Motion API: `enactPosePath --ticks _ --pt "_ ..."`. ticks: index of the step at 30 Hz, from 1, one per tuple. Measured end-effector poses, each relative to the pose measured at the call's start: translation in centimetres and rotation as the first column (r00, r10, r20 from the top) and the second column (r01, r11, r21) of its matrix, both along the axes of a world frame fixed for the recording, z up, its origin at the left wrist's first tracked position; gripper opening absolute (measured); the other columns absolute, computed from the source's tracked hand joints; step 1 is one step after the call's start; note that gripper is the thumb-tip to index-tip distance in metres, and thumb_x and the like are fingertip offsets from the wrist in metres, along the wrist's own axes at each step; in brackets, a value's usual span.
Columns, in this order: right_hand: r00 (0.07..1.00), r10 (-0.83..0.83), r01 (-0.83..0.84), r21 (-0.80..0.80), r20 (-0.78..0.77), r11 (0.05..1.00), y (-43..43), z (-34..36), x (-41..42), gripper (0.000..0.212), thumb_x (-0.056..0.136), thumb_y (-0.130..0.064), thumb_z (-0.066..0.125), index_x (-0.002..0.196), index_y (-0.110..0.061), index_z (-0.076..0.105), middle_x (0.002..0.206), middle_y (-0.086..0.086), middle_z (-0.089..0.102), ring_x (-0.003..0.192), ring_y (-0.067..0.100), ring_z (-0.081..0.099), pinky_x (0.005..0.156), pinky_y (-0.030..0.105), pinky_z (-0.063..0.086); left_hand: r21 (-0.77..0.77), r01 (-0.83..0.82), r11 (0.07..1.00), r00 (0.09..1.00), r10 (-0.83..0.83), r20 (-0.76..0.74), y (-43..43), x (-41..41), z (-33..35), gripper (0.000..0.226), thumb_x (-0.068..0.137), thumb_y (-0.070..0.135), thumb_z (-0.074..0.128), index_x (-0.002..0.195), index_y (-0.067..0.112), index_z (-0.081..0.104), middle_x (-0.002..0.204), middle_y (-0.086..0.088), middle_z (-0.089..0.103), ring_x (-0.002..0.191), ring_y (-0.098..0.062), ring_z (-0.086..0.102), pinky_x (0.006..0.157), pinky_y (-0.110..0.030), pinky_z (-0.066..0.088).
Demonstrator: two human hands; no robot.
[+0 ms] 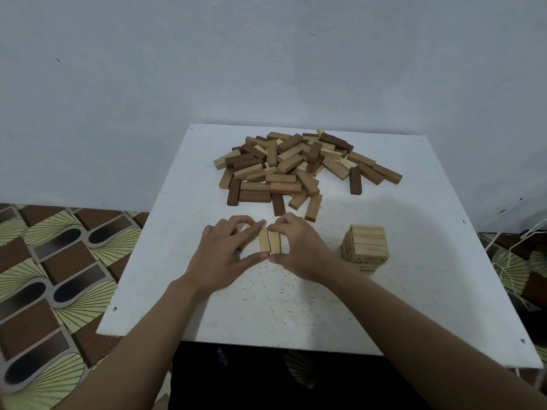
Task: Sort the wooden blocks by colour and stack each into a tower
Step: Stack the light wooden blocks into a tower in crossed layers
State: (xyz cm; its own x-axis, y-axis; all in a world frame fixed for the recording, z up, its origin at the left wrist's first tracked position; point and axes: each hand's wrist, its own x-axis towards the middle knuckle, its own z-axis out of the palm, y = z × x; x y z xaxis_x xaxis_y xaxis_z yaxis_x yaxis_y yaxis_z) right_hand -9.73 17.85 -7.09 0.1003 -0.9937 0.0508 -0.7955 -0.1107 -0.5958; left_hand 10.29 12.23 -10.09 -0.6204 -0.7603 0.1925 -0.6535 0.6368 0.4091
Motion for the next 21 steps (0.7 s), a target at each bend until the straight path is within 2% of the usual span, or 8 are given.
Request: enactPosePath --ticks 4,6,8,10,13,18,21 --pt "1.000 0.005 -0.005 0.047 0.002 0.999 -0.5 0.4 -0.1 0.071 0.080 -0.026 0.083 0.141 -0.010 0.052 0.132 0.005 0.052 0.119 0.019 0.048 0.097 0.034 0.048 0.152 0.019 0.988 0.994 -0.002 -0.111 -0.1 0.6 0.4 0.085 0.081 0.072 0.066 0.153 0.031 0.045 0.140 0.017 0.053 0.122 -0.004 0.049 0.099 -0.027 0.040" --pt "1.000 0.013 -0.013 0.075 0.000 0.997 -0.6 0.6 -0.1 0.074 0.079 -0.026 0.084 0.143 -0.010 0.050 0.133 0.004 0.051 0.118 0.019 0.049 0.096 0.037 0.050 0.236 0.058 0.970 0.988 -0.022 -0.152 -0.4 1.2 1.0 0.083 0.082 0.054 0.078 0.153 0.029 0.045 0.140 0.019 0.054 0.120 0.000 0.053 0.099 -0.023 0.046" --pt "1.000 0.028 -0.028 0.092 0.001 0.995 -0.8 0.7 -0.1 0.075 0.078 -0.027 0.084 0.143 -0.010 0.051 0.131 0.003 0.051 0.114 0.017 0.049 0.094 0.038 0.051 0.295 0.105 0.950 0.984 -0.056 -0.171 -1.0 1.7 1.6 0.078 0.084 0.038 0.082 0.153 0.028 0.045 0.137 0.020 0.056 0.118 -0.001 0.056 0.098 -0.022 0.048" --pt "0.999 0.040 -0.039 0.093 0.000 0.995 -0.9 0.7 0.0 0.070 0.077 -0.029 0.085 0.139 -0.012 0.055 0.126 0.001 0.052 0.109 0.016 0.049 0.091 0.038 0.052 0.333 0.128 0.934 0.980 -0.068 -0.186 -1.4 1.9 1.9 0.073 0.085 0.032 0.082 0.150 0.028 0.050 0.131 0.021 0.059 0.117 -0.006 0.057 0.096 -0.021 0.048" --pt "0.999 0.049 -0.050 0.070 0.008 0.996 -0.9 0.6 0.3 0.059 0.077 -0.029 0.085 0.128 -0.013 0.060 0.119 0.001 0.052 0.106 0.016 0.048 0.088 0.041 0.052 0.327 0.120 0.937 0.969 -0.039 -0.244 -1.1 1.6 1.8 0.066 0.081 0.030 0.086 0.141 0.026 0.060 0.122 0.019 0.064 0.110 -0.010 0.061 0.092 -0.021 0.049" --pt "0.996 0.079 -0.077 0.059 -0.033 0.995 -0.5 0.5 0.6 0.064 0.081 -0.031 0.081 0.136 -0.011 0.056 0.124 0.003 0.050 0.113 0.018 0.044 0.092 0.041 0.048 0.302 0.119 0.946 0.950 -0.020 -0.311 -0.6 1.4 1.5 0.063 0.073 0.029 0.090 0.132 0.022 0.068 0.116 0.014 0.069 0.104 -0.017 0.063 0.086 -0.018 0.050" --pt "0.994 0.097 -0.094 0.054 -0.054 0.994 -0.4 0.5 0.6 0.064 0.082 -0.030 0.080 0.137 -0.011 0.055 0.126 0.004 0.050 0.115 0.019 0.044 0.093 0.038 0.046 0.300 0.124 0.946 0.952 -0.028 -0.306 -0.6 1.2 1.7 0.062 0.071 0.025 0.092 0.129 0.021 0.068 0.114 0.012 0.068 0.103 -0.014 0.060 0.083 -0.012 0.047"
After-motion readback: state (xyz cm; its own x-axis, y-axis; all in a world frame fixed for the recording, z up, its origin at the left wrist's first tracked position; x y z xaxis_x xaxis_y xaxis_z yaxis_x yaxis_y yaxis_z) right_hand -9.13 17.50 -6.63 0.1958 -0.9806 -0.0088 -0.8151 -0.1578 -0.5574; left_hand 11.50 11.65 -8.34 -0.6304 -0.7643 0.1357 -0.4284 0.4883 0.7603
